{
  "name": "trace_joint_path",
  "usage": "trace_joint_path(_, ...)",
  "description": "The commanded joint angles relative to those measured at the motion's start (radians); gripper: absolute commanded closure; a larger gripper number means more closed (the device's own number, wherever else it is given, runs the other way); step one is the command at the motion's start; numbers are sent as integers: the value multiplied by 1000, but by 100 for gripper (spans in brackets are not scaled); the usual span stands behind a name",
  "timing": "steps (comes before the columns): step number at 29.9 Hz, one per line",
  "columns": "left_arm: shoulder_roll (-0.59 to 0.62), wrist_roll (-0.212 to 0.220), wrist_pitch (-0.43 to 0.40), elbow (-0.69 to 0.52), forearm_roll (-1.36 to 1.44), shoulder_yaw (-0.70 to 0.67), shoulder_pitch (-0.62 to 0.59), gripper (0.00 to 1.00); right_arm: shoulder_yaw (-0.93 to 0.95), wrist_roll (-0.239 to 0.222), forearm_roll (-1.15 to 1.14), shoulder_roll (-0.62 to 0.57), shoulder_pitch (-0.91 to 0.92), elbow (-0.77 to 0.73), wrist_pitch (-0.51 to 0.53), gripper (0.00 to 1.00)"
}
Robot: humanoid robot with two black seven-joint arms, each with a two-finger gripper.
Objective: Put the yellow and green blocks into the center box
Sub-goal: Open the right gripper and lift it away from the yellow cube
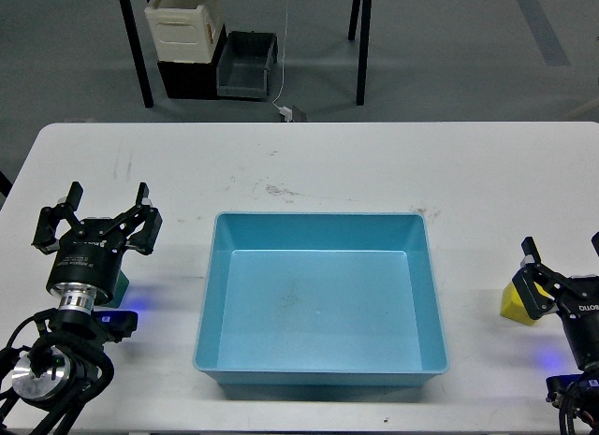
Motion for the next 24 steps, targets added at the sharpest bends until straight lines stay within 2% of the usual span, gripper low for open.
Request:
trace_joint_path(1,1,-2,3,2,1,0,0,0,0,4,0,7,0,-5,2,0)
trace_joint_path(10,-2,-2,1,3,1,0,-1,0,5,8,-12,29,14,-7,23,0)
trace_joint_path(14,-14,-3,3,3,1,0,0,0,47,10,-60,15,73,-10,40,0)
trace_joint_path(19,-19,-9,4,5,1,-1,0,0,147,11,-262,15,150,-5,32,0)
trace_joint_path(24,-20,-9,4,6,1,-9,-1,0,206,11,-620,-31,268,-13,15,0)
